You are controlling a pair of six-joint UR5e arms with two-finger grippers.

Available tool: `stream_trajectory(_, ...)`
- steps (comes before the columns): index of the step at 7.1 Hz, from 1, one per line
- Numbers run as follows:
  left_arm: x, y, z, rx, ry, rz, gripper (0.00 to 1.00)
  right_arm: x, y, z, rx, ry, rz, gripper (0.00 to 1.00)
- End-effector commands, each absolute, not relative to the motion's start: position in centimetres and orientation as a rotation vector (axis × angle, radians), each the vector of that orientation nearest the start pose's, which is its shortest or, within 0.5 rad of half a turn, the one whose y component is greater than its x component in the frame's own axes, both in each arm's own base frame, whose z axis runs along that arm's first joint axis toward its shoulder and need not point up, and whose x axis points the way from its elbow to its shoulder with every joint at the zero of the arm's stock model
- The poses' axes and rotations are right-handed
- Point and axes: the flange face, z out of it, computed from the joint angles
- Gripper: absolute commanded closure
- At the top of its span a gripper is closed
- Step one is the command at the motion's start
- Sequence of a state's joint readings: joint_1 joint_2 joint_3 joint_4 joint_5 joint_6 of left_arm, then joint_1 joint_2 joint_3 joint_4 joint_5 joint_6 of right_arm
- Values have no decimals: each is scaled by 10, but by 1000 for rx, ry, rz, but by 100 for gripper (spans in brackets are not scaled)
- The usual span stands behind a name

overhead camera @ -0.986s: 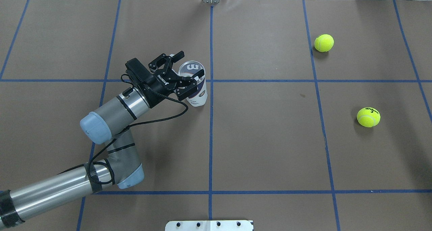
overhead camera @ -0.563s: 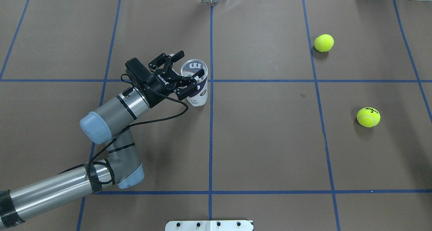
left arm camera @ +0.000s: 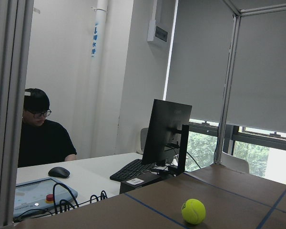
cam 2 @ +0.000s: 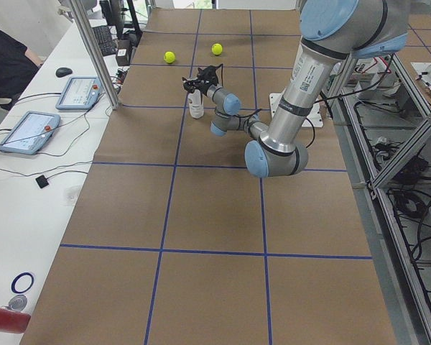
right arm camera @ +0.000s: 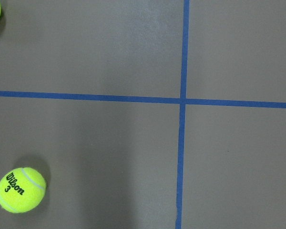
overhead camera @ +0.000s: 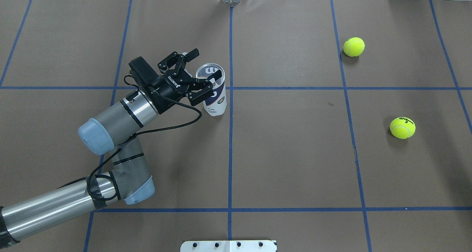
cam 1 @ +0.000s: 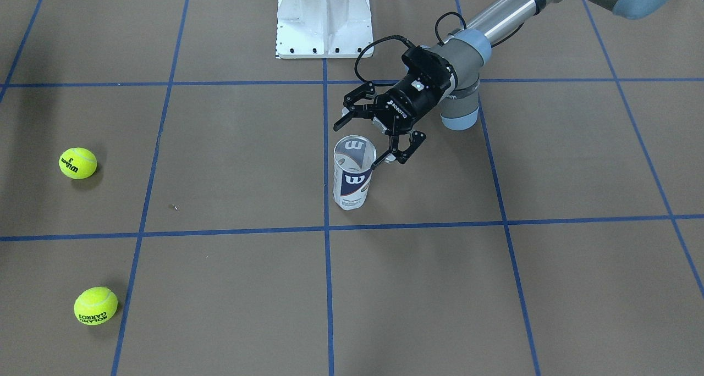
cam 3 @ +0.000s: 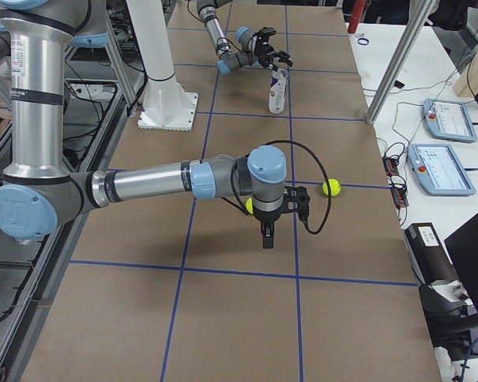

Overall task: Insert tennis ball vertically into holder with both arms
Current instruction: 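Withdraw the left gripper from the standing can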

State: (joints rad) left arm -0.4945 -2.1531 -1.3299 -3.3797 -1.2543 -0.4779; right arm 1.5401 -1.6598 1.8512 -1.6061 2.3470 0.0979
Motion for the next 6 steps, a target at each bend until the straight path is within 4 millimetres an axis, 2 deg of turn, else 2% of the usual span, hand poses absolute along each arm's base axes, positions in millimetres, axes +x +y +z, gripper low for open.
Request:
stream_trajectory(1, 417, -434, 251, 1565, 1324, 186, 1, 49, -459, 565, 98, -783, 7, 0)
stream_trajectory(2, 377, -430, 266, 1499, 1281, 278, 1, 50, -458, 566, 96, -783, 9, 0)
stream_trajectory(3, 370, -424, 292, 1424, 1269, 356, 1, 50, -458, 566, 96, -783, 9, 0)
stream_trajectory(4, 371, -423, 312, 1390, 1250, 372, 0, 50, -458, 567, 93, -781, 10, 0)
stream_trajectory(5, 380, -424, 328, 1328, 1209, 389, 1, 50, -458, 567, 93, -781, 10, 0)
stream_trajectory(6, 392, -429, 332, 1261, 1158, 403, 0, 50, -458, 567, 95, -780, 10, 0)
